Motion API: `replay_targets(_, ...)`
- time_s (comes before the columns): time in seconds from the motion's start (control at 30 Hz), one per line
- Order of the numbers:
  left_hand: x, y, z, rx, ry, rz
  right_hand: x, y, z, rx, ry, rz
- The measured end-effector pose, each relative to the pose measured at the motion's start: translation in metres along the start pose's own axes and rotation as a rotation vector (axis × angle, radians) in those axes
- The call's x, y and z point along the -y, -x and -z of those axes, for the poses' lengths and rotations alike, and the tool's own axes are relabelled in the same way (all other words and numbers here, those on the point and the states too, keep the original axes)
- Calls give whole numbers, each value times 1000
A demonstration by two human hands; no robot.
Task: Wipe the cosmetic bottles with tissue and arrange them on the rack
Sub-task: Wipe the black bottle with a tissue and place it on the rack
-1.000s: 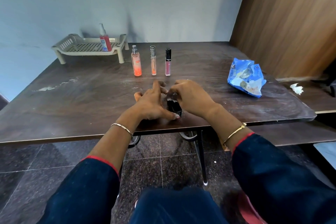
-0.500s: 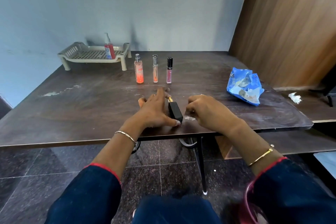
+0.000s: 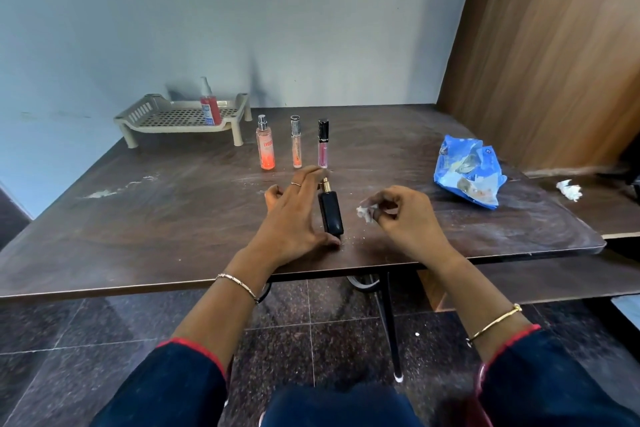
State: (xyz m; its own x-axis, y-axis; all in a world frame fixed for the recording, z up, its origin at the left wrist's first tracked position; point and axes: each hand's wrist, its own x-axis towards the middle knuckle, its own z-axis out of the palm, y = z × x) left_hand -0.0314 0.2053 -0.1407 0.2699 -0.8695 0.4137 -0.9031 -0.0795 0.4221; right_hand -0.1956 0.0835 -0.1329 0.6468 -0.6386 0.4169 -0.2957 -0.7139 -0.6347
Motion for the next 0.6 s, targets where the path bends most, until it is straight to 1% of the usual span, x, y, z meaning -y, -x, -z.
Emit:
replay_targets(0.1, -1, 2, 2, -15, -67, -73, 0, 0, -4, -24, 26, -6)
replay_targets(0.2, -2, 6, 3, -46, -60, -127, -1, 1, -7, -25, 78, 11)
replay_targets(0.33, -2, 8, 0, -141, -25, -154, 2, 1, -11, -40, 62, 27)
replay_targets(0.4, -4, 7, 0, -230, 2, -164, 3, 1, -13, -39, 59, 28)
replay_targets(0.5, -16, 3, 5, -389, 202, -113, 2, 0, -15, -50, 40, 25)
replay_targets(0.53, -20, 2, 7, -407, 305, -70, 2, 1, -15, -54, 33, 23)
replay_targets(0.6, -26, -1, 10, -386, 497, 44, 2, 2, -15, -59, 21, 15)
